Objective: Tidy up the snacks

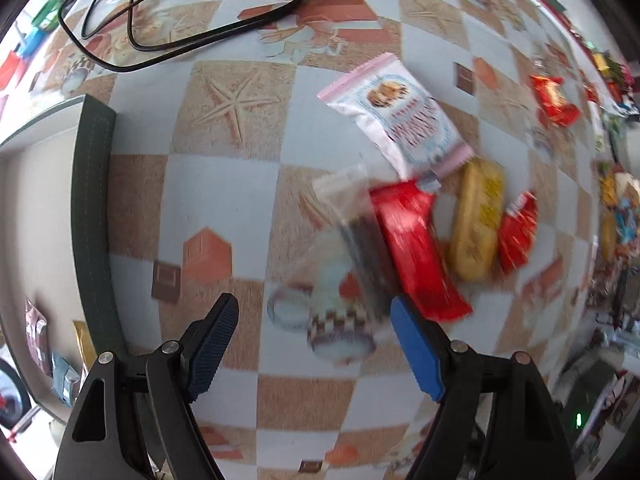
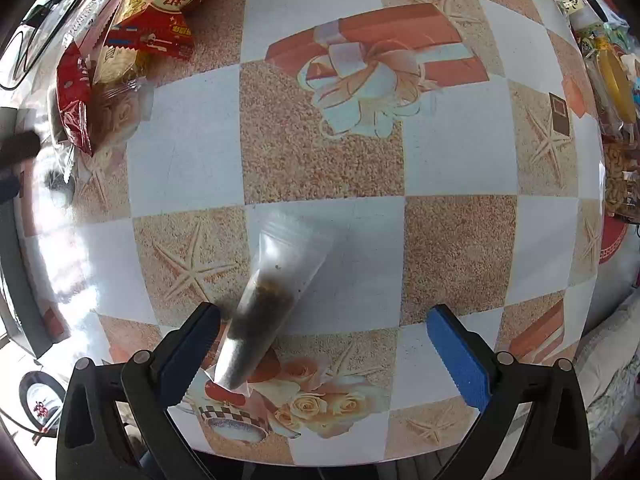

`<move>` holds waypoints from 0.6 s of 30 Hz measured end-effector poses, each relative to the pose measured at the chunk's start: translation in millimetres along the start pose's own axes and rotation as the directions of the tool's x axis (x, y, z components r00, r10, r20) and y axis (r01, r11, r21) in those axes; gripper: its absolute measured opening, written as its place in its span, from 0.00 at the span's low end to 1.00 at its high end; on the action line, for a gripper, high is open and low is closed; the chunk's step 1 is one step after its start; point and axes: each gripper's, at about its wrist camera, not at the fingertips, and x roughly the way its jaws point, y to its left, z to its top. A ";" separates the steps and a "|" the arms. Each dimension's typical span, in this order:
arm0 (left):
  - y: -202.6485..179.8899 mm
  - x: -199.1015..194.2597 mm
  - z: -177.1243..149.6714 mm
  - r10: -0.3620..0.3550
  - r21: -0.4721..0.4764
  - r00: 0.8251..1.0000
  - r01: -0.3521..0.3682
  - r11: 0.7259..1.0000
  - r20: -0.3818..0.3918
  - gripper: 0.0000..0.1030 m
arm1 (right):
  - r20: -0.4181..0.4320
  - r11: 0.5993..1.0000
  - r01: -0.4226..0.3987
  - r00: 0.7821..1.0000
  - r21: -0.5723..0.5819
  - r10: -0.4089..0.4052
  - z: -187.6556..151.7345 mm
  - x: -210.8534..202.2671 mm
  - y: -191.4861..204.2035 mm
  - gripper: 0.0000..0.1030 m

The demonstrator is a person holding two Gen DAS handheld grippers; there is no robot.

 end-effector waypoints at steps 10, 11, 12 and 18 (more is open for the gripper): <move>-19.1 7.3 26.9 0.085 0.024 0.996 -0.086 0.996 0.037 0.80 | -0.006 1.000 -0.003 1.000 0.001 0.003 7.6 -2.5 -4.4 1.00; -21.6 6.8 26.2 0.087 0.031 0.995 -0.089 0.996 0.040 0.79 | -0.004 1.000 -0.003 1.000 0.001 0.003 6.3 0.0 -5.4 1.00; -23.1 5.9 23.8 0.084 0.035 0.995 -0.085 0.996 0.046 0.77 | -0.001 1.000 -0.003 1.000 0.000 0.003 6.5 -0.6 -5.3 1.00; -31.3 -0.8 -8.4 0.081 0.144 0.993 -0.092 0.985 0.081 0.33 | 0.004 1.000 -0.002 1.000 -0.001 0.002 6.1 -2.5 -3.3 1.00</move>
